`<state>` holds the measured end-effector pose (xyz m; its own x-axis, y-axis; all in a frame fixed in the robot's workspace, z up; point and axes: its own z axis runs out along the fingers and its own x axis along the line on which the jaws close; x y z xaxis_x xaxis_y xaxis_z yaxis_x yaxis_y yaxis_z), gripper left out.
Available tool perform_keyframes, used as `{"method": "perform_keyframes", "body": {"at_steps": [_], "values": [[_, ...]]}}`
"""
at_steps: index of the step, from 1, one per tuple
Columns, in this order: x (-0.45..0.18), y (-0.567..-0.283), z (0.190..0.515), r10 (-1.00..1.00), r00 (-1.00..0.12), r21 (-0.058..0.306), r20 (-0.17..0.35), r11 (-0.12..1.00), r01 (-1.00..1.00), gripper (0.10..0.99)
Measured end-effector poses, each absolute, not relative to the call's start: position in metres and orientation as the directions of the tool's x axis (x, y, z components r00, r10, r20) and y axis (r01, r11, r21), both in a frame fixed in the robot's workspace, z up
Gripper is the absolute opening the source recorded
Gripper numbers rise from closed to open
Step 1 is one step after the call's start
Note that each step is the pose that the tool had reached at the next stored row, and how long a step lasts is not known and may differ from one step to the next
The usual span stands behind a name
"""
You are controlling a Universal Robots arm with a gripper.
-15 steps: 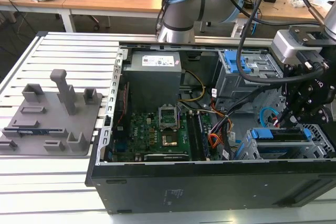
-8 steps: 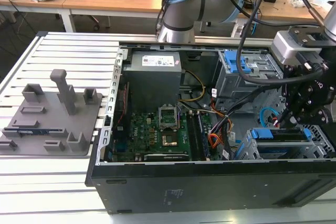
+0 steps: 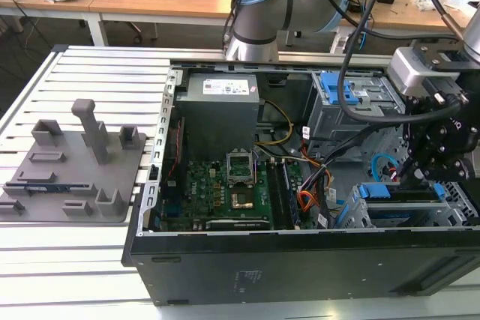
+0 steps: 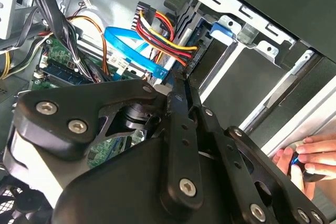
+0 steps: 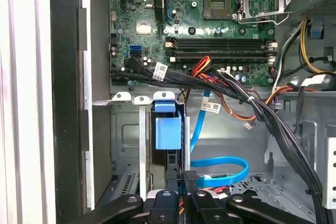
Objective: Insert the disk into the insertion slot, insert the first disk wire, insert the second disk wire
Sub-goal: 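Insert the second disk wire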
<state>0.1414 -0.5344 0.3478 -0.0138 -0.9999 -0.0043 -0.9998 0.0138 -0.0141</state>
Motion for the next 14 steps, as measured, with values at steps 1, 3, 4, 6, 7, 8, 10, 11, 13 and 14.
{"method": "perform_keyframes", "body": {"at_steps": [1, 3, 4, 6, 7, 8, 10, 11, 13, 14], "values": [[0.141, -0.534, 0.347, -1.0, -0.014, -0.014, -0.004, 0.014, -1.0, 0.161], [0.141, -0.534, 0.346, -1.0, -0.014, -0.014, -0.004, 0.014, -1.0, 0.161], [0.142, -0.534, 0.345, -1.0, -0.014, -0.014, -0.004, 0.014, -1.0, 0.161], [0.142, -0.534, 0.344, -1.0, -0.014, -0.014, -0.004, 0.014, -1.0, 0.161], [0.142, -0.534, 0.343, -1.0, -0.014, -0.014, -0.004, 0.014, -1.0, 0.161], [0.142, -0.535, 0.341, -1.0, -0.014, -0.014, -0.004, 0.014, -1.0, 0.161], [0.142, -0.535, 0.34, -1.0, -0.014, -0.014, -0.004, 0.014, -1.0, 0.161], [0.142, -0.535, 0.339, -1.0, -0.014, -0.014, -0.003, 0.014, -1.0, 0.161], [0.142, -0.535, 0.336, -1.0, -0.014, -0.014, -0.003, 0.014, -1.0, 0.161], [0.141, -0.535, 0.335, -1.0, -0.014, -0.014, -0.005, 0.014, -1.0, 0.161]]}}
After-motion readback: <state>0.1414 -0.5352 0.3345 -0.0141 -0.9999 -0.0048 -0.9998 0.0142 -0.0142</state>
